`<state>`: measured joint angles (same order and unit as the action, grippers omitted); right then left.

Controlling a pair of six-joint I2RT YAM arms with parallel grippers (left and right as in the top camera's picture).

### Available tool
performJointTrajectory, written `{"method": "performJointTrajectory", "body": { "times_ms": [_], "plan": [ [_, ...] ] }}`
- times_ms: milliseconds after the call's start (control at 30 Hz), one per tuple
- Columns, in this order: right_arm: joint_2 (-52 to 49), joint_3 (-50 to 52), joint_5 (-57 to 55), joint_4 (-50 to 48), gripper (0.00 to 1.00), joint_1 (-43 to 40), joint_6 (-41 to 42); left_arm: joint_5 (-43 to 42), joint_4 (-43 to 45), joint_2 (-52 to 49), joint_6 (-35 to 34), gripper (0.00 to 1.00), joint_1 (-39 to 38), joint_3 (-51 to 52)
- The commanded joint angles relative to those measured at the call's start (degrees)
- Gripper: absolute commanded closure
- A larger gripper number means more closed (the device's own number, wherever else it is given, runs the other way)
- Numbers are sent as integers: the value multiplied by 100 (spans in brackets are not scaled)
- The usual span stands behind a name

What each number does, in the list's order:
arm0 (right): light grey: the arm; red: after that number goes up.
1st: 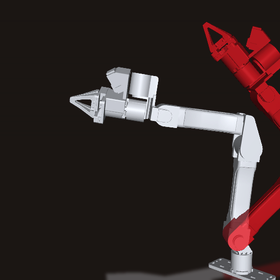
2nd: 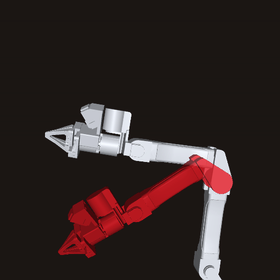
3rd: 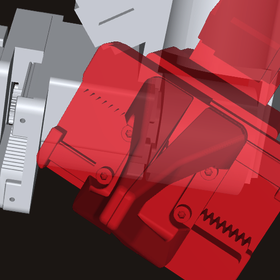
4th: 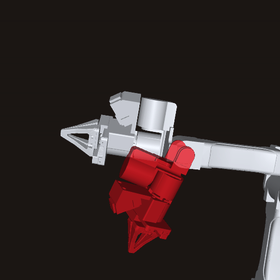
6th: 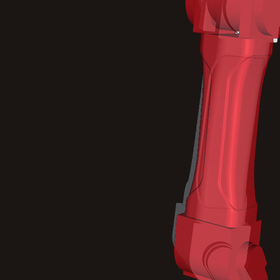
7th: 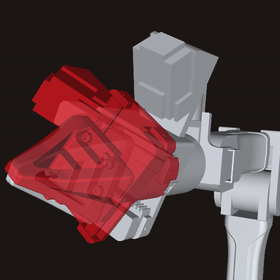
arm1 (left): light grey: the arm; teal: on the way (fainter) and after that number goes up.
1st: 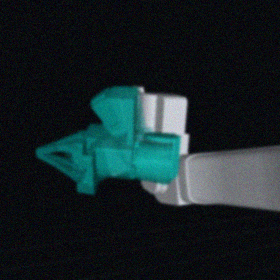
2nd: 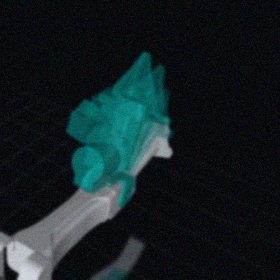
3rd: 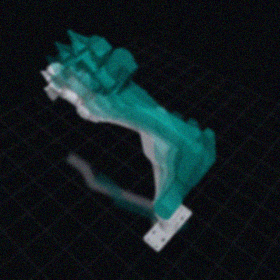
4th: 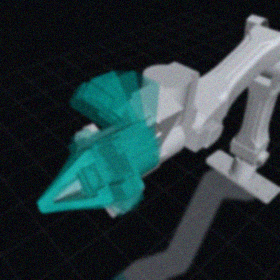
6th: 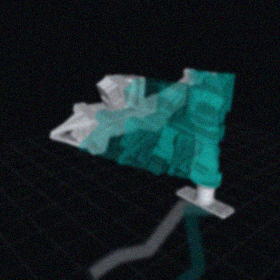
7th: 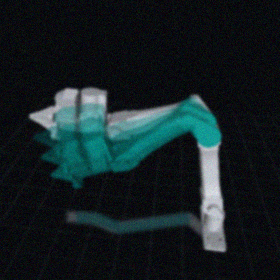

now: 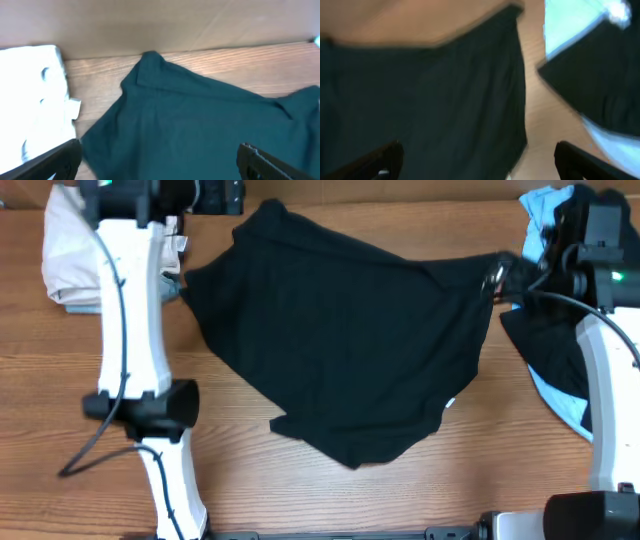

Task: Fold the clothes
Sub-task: 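Lay the shirt flat and release it with both grippers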

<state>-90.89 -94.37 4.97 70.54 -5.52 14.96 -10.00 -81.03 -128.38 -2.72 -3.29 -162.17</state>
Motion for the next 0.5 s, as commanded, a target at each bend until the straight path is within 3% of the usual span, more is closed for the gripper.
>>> {"method": "performJointTrajectory", "body": {
  "times_ms": [0,133,467],
  "plan": [
    [-98,310,393,555,0,199,-2,415,-603,168,144,0,15,-7],
    [-98,1246,415,542,0,758,81,752,-861,201,142,0,24,-7],
    [-94,3510,245,-564,9,1886,1475,833,-837,201,142,0,28,2]
  ]
}}
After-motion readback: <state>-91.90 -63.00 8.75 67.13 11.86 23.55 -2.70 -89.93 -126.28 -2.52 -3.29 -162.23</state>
